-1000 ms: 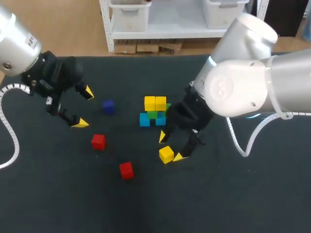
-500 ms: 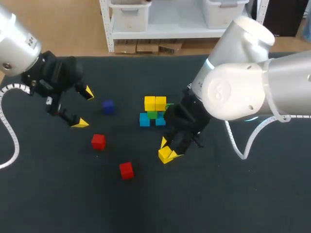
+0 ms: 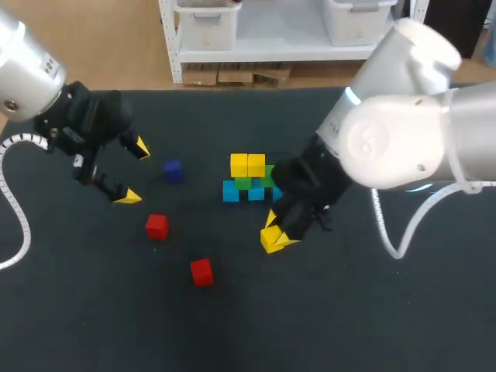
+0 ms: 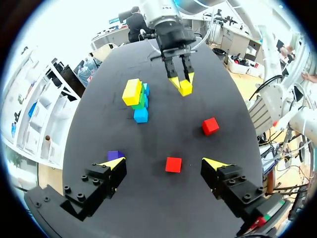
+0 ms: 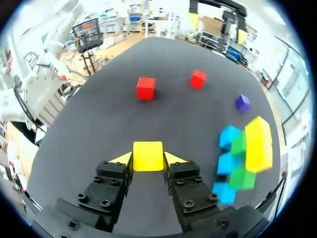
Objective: Place the blue cubes, place green cubes on the blue cubes, place the yellow cubes on the green cubes, then place the red cubes on the yellow cubes, and place purple cube on the red cubes.
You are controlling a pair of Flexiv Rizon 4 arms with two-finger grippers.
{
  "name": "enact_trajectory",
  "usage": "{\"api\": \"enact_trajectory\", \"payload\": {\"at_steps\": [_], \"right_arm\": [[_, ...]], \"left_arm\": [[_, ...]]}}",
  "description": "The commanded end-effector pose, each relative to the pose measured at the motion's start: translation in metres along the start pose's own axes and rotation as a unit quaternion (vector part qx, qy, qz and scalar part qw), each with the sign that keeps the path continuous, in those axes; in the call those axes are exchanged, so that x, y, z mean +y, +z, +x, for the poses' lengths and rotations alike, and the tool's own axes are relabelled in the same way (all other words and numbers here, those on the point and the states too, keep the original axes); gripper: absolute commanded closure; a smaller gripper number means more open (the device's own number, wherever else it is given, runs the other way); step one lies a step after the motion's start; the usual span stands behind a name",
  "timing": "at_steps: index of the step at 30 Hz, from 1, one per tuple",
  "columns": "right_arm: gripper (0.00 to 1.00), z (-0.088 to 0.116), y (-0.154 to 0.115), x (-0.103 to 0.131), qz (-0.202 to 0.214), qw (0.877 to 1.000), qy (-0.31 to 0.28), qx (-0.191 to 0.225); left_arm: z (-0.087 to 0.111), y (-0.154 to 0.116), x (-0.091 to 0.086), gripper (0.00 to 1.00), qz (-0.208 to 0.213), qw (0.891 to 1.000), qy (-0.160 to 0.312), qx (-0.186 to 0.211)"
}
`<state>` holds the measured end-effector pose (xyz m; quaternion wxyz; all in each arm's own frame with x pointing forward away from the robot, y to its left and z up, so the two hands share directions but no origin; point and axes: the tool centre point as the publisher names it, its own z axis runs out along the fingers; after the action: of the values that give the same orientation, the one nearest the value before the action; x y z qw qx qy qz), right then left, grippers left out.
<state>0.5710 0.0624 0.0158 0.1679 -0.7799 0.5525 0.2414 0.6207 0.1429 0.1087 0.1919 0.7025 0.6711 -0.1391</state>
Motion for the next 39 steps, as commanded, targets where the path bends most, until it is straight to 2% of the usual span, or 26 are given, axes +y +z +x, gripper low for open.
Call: {"api": "enact_trajectory", "payload": {"at_steps": [1, 8, 16, 30, 39], "right_arm": [[1.0, 0.006, -0.03, 0.017, 0.032, 0.999, 0.025, 0.006], [1.0, 0.02, -0.06, 0.01, 0.071, 0.994, 0.085, 0.015], [1.0, 0.028, -0.072, -0.015, 0.125, 0.983, 0.134, 0.011], [1.0, 0.024, -0.075, -0.075, 0.141, 0.978, 0.152, -0.004], [1.0, 0.021, -0.083, -0.096, 0.144, 0.976, 0.161, -0.003]], "left_arm": [[0.002, 0.0, 0.0, 0.0, -0.001, 1.0, 0.002, -0.002], [0.002, 0.0, 0.0, 0.0, -0.001, 1.0, 0.002, -0.002], [0.002, 0.0, 0.0, 0.0, -0.001, 1.0, 0.002, -0.002], [0.002, 0.0, 0.0, 0.0, -0.001, 1.0, 0.002, -0.002], [0.002, 0.0, 0.0, 0.0, -0.001, 1.0, 0.002, -0.002]]}}
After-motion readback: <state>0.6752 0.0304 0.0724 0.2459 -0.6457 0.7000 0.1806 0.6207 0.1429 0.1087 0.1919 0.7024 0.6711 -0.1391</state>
